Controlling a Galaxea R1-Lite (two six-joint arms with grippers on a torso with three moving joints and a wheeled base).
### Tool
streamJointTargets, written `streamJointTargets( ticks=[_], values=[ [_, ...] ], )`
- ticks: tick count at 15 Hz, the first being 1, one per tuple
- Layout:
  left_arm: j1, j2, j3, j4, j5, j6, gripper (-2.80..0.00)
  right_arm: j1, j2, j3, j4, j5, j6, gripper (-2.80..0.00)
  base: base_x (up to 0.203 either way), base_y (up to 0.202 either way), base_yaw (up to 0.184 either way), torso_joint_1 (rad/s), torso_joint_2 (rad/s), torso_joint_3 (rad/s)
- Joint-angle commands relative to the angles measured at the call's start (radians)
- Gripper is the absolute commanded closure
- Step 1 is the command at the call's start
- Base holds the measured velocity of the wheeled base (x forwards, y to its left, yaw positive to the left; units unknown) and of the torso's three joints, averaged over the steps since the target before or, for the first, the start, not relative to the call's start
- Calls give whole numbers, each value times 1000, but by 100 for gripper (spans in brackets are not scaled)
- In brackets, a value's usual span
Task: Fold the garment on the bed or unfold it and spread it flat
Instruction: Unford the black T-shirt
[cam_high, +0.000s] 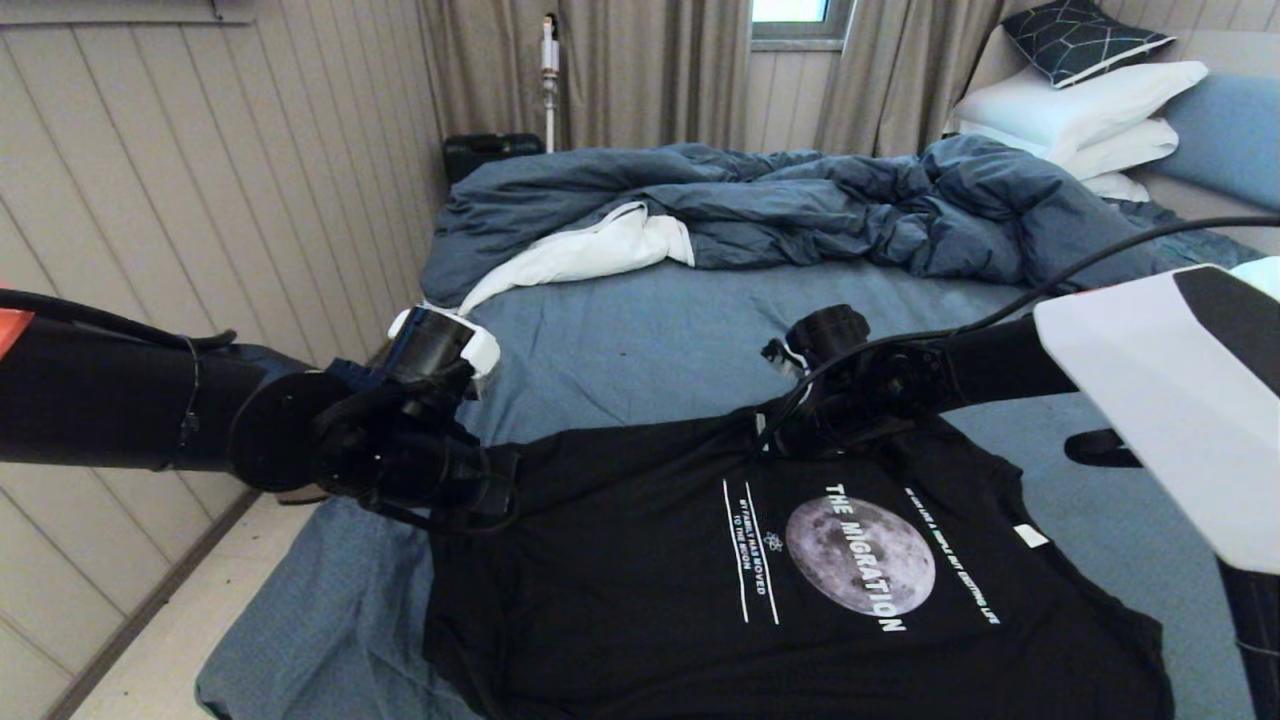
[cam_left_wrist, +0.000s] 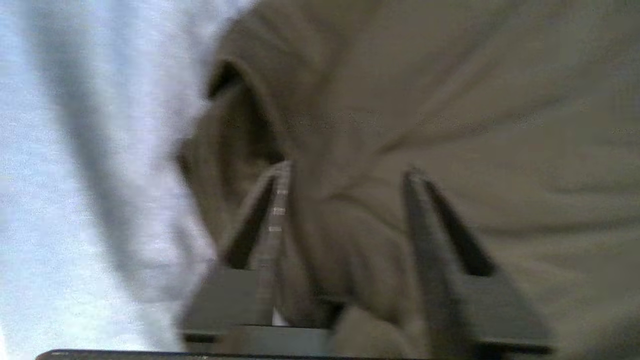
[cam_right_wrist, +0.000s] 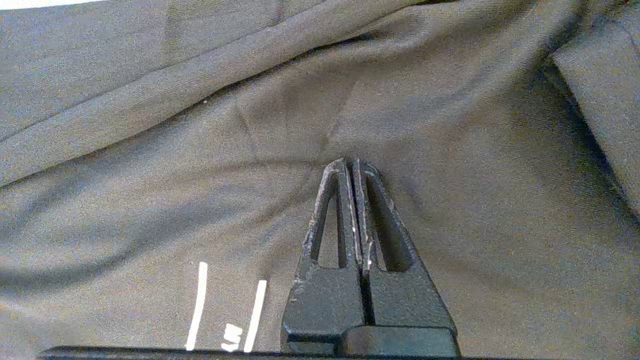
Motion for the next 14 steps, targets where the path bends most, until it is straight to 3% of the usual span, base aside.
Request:
streamJointTargets(
  ticks=[1, 3, 6, 14],
  values=[
    [-2, 3, 6, -9, 31, 26, -280, 1, 0, 1, 1, 1, 1, 0, 0, 0, 0, 0, 0, 0],
    [7, 54, -2, -61, 41, 50, -280, 1, -2, 5, 0, 1, 1, 0, 0, 0, 0, 0, 0, 0],
    [33, 129, 3, -171, 124, 147, -280, -1, -4, 2, 1, 1, 1, 0, 0, 0, 0, 0, 0, 0],
    [36, 170, -23, -178, 121, 154, -280, 1, -1, 2, 0, 2, 1, 0, 0, 0, 0, 0, 0, 0]
  ],
)
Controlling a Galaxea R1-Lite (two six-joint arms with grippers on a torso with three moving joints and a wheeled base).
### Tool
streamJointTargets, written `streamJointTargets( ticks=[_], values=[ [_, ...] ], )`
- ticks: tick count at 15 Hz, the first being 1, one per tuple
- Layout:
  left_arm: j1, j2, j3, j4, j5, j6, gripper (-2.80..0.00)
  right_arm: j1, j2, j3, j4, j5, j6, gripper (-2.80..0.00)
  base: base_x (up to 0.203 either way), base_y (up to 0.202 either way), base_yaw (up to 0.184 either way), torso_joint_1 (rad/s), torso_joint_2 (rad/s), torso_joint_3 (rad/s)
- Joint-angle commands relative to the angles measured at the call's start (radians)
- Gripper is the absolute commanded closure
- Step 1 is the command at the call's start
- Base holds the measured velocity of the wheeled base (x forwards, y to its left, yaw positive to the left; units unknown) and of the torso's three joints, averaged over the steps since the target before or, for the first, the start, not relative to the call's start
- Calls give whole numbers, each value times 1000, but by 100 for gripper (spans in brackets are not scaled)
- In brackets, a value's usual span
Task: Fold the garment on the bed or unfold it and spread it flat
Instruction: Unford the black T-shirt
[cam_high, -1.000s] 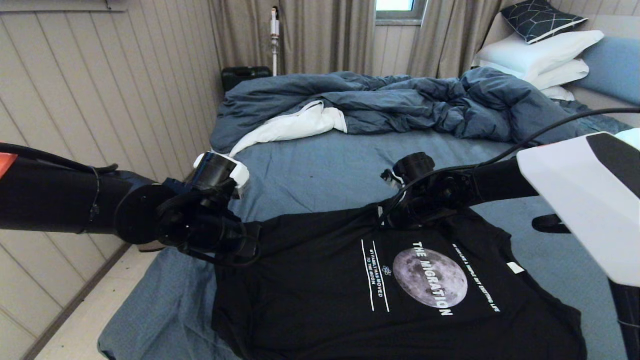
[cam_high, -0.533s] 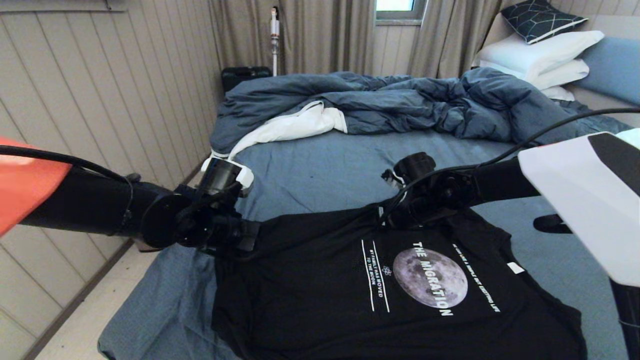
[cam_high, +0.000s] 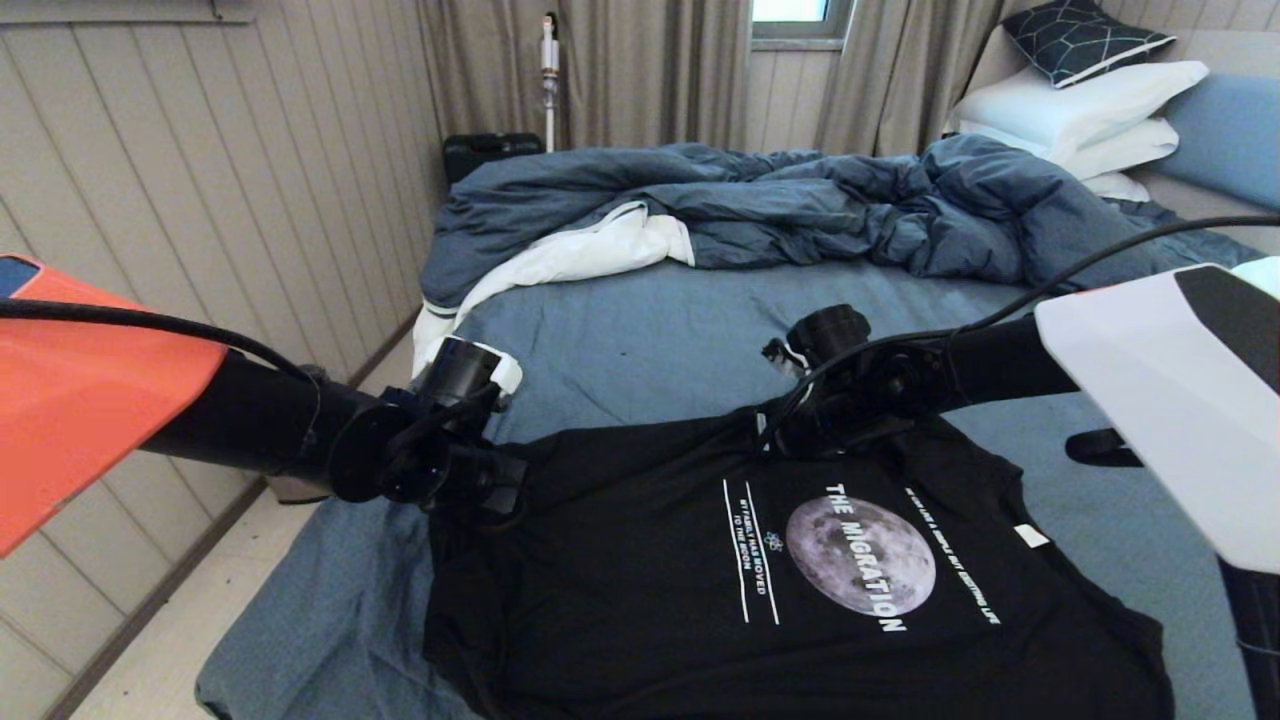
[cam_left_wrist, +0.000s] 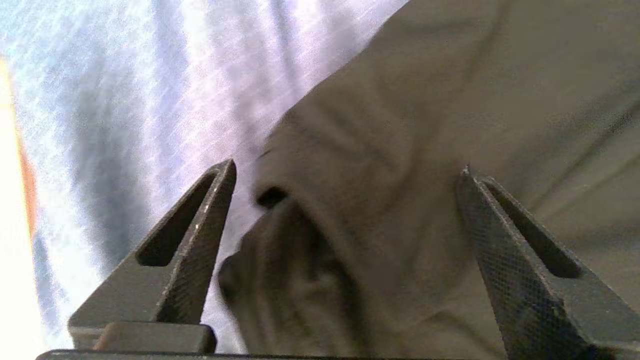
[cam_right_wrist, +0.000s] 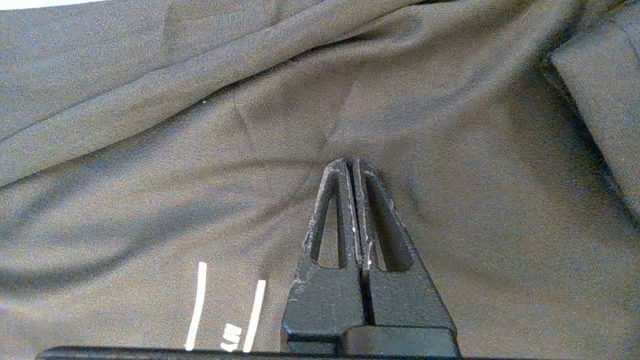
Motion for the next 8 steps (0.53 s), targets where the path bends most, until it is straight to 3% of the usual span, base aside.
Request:
streamJointTargets(
  ticks=[1, 2, 3, 8],
  values=[
    [9, 7, -11, 0, 0, -3, -280, 0, 1, 0, 1, 2, 1, 0, 0, 0, 0, 0, 0, 0],
    [13, 7, -16, 0, 0, -3, -280, 0, 1, 0, 1, 1, 1, 0, 0, 0, 0, 0, 0, 0],
    [15, 7, -16, 1, 0, -3, 0, 0, 1, -2, 1, 2, 1, 0, 0, 0, 0, 0, 0, 0],
    [16, 22, -36, 0, -3, -5, 0, 0, 1, -2, 1, 0, 1, 0, 0, 0, 0, 0, 0, 0]
  ],
)
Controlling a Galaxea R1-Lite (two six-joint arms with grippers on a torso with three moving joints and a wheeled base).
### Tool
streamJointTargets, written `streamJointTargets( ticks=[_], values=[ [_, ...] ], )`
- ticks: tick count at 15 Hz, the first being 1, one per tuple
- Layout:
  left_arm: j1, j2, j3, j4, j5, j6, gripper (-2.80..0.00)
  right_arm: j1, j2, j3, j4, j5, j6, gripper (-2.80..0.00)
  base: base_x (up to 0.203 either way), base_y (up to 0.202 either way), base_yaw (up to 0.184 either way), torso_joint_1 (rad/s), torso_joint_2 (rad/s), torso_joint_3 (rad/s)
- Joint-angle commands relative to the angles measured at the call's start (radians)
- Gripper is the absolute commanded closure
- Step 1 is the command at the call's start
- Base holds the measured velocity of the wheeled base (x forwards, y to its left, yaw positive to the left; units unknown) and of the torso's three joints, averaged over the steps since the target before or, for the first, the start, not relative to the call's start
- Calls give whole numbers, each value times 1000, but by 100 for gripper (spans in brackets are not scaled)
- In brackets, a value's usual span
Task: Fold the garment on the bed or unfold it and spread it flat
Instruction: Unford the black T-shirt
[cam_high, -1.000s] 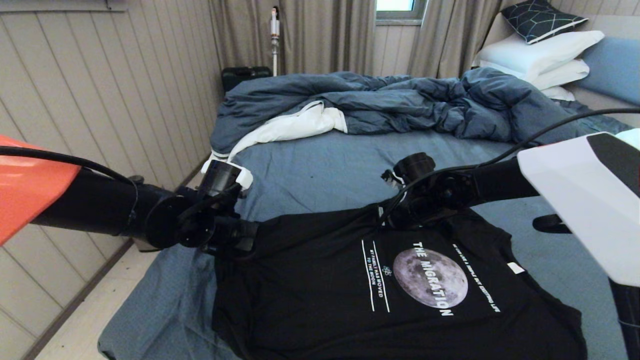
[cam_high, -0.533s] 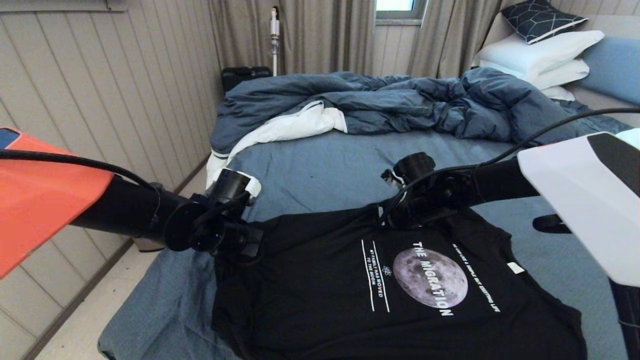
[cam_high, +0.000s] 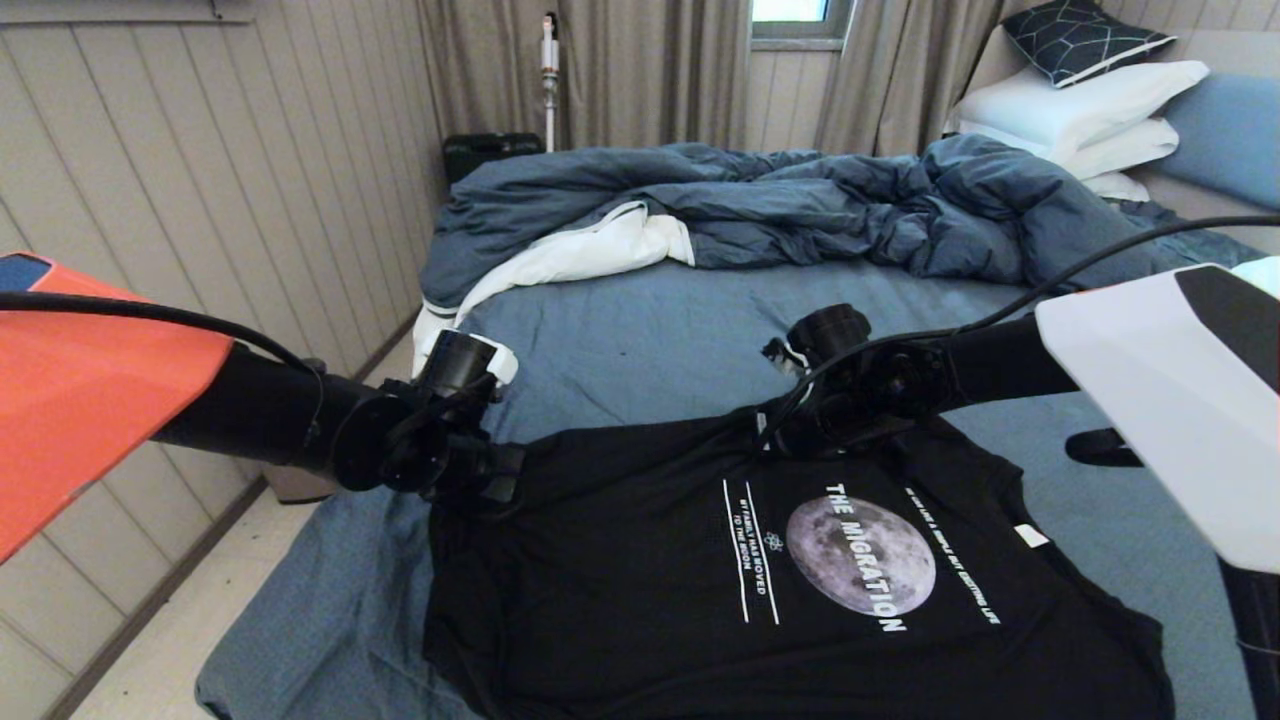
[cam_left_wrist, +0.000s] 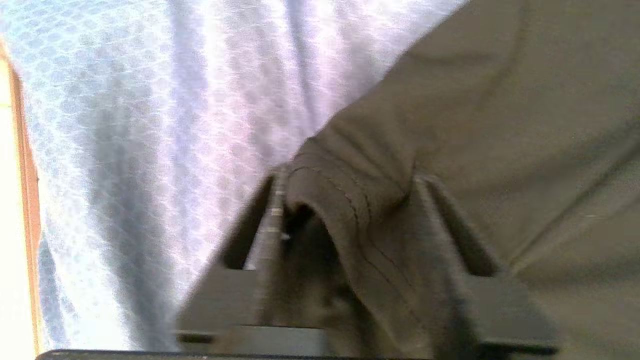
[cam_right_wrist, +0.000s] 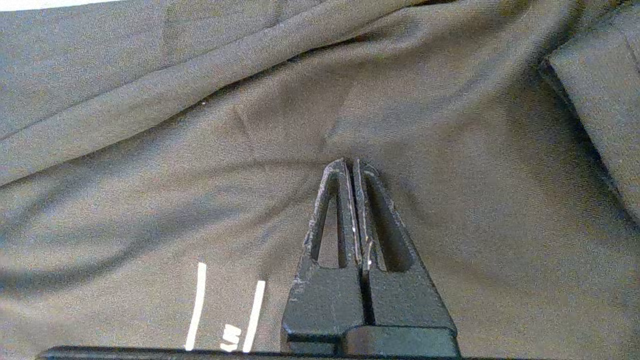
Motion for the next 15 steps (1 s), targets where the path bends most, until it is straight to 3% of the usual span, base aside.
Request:
streamJointTargets(
  ticks=[1, 7, 12, 15],
  values=[
    [1, 6, -5, -1, 0, -1, 0, 0, 0, 0, 1, 2, 1, 0, 0, 0, 0, 0, 0, 0],
    [57, 7, -83, -12, -1, -24, 0, 0, 2, 3, 1, 1, 1, 0, 0, 0, 0, 0, 0, 0],
    [168, 73, -171, -15, -98, -75, 0, 4, 3, 6, 0, -1, 1, 0, 0, 0, 0, 0, 0, 0],
    [186, 108, -179, -16, -120, -78, 0, 4, 9, 5, 0, -1, 1, 0, 0, 0, 0, 0, 0, 0]
  ],
)
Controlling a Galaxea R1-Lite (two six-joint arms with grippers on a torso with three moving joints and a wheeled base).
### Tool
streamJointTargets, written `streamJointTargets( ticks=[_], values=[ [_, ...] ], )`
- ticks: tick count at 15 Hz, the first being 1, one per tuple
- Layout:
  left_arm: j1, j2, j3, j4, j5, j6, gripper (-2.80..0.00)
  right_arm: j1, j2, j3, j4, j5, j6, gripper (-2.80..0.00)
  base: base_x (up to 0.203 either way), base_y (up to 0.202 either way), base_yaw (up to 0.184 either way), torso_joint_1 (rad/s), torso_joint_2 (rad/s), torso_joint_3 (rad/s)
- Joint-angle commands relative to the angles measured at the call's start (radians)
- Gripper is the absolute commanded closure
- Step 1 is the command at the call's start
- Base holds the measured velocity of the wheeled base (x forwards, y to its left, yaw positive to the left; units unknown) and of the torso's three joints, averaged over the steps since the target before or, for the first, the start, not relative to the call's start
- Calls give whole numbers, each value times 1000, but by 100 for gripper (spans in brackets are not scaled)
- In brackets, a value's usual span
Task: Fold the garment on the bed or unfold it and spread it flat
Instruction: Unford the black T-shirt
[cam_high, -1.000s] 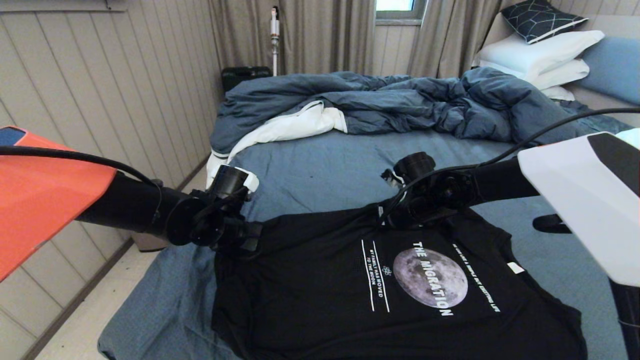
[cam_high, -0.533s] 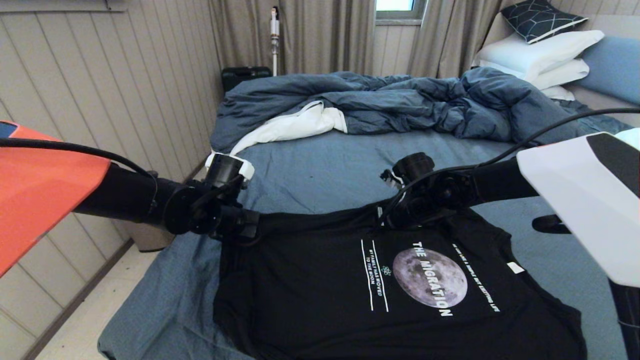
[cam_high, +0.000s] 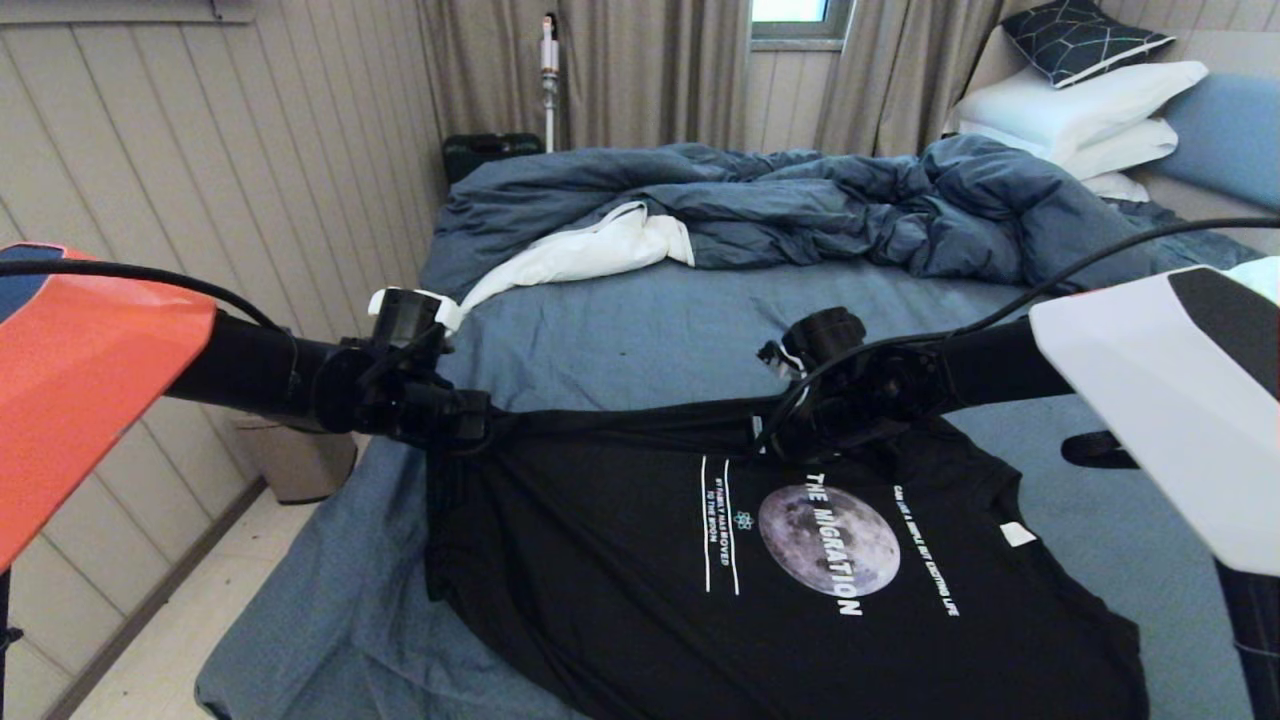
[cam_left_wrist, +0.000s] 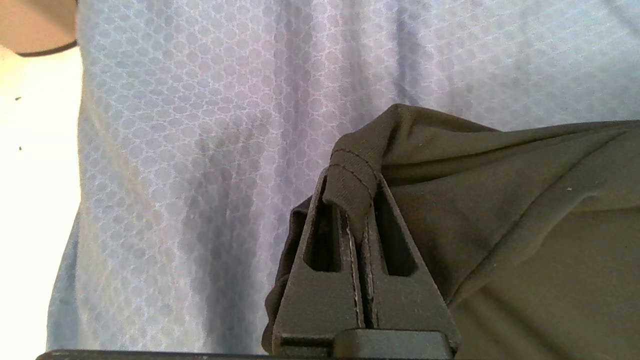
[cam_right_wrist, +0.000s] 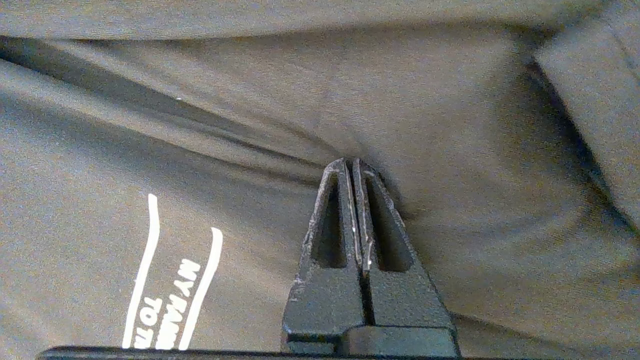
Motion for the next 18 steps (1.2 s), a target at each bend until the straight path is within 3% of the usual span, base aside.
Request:
streamJointTargets(
  ticks=[1, 6, 7, 13, 18],
  values=[
    [9, 36, -17, -1, 2, -1, 0, 0, 8, -3, 2, 0, 3, 0, 0, 0, 0, 0, 0, 0],
    [17, 89, -87, 1, 5, -31, 0, -2, 10, -8, 2, -1, 4, 0, 0, 0, 0, 0, 0, 0],
    [17, 87, -82, 2, 7, -33, -280, -2, 10, -6, 2, -1, 4, 0, 0, 0, 0, 0, 0, 0],
    [18, 27, -67, 20, 6, -34, -280, -2, 8, -6, 2, -1, 3, 0, 0, 0, 0, 0, 0, 0],
    [26, -119, -41, 44, 9, -41, -280, -2, -3, -3, 2, -1, 3, 0, 0, 0, 0, 0, 0, 0]
  ],
)
